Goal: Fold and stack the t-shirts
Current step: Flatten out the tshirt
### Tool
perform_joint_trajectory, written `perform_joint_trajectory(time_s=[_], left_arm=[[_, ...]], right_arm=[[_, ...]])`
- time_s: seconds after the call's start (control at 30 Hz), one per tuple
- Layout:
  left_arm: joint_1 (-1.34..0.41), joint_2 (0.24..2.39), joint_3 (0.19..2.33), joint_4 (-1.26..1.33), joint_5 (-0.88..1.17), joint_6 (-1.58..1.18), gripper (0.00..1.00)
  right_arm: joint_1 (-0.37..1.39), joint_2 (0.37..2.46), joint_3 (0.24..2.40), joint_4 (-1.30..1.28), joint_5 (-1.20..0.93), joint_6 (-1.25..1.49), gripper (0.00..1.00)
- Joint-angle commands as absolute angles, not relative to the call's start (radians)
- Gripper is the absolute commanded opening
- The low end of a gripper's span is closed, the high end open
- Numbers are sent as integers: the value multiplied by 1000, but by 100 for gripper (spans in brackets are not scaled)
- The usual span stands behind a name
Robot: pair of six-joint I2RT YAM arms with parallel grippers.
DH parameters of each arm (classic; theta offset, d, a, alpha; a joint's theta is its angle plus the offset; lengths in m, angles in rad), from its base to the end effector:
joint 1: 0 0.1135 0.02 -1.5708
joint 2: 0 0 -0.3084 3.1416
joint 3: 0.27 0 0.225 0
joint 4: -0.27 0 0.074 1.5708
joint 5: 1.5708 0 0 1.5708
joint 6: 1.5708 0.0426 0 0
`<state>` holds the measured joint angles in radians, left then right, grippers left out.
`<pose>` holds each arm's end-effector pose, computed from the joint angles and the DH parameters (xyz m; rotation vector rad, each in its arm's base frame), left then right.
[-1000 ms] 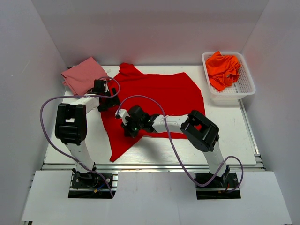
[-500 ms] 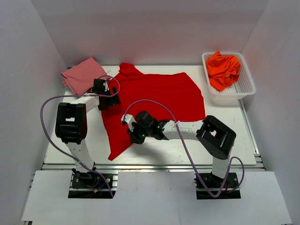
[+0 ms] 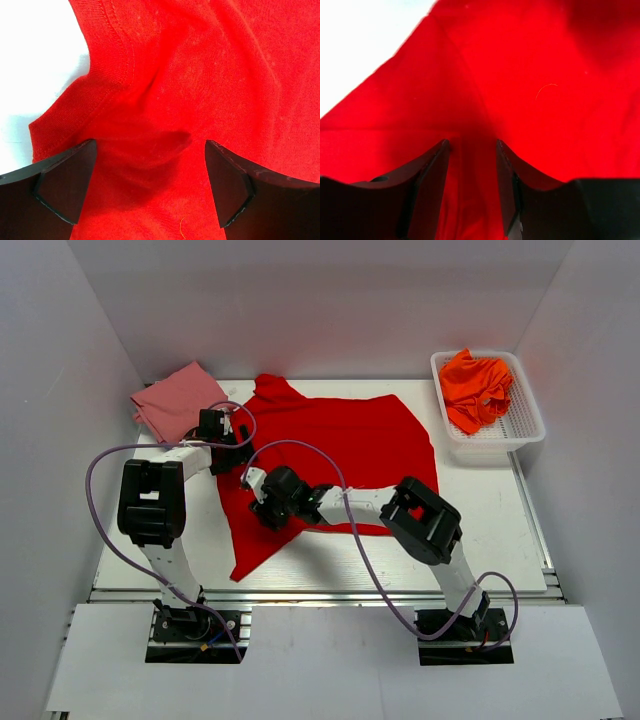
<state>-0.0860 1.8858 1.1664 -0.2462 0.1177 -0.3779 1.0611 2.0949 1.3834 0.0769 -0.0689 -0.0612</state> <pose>0.3825 -0.0380 0.2133 -0.3256 2.5390 -0.3304 0.2275 0.4131 0.2153 -1.2450 1.9062 0.6206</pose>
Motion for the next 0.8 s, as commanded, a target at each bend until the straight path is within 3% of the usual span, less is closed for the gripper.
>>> perform_joint_trajectory(time_s=[0.0,0.07,0.2,0.27,0.37,0.77], left_arm=[[-86,1940,1109,-327,163,-383,100],[-86,1940,1109,-327,163,-383,100],[-86,1940,1109,-327,163,-383,100],[-86,1940,1109,-327,163,-383,100],[-86,1950,1109,-327,163,-383,100],[-86,1979,1129,-345,153,-383,100]], right_arm=[[1061,2128,1442,60,-51,-94,48],[1063,2134,1448,57,-66,-94,44],[1066,2108,1427,66,-110,-81,25],[1068,2092,1401,80,-127,-66,10],[1066,2049,1349,87,-130,-55,0],[1083,1842,1146,121,-183,20,0]])
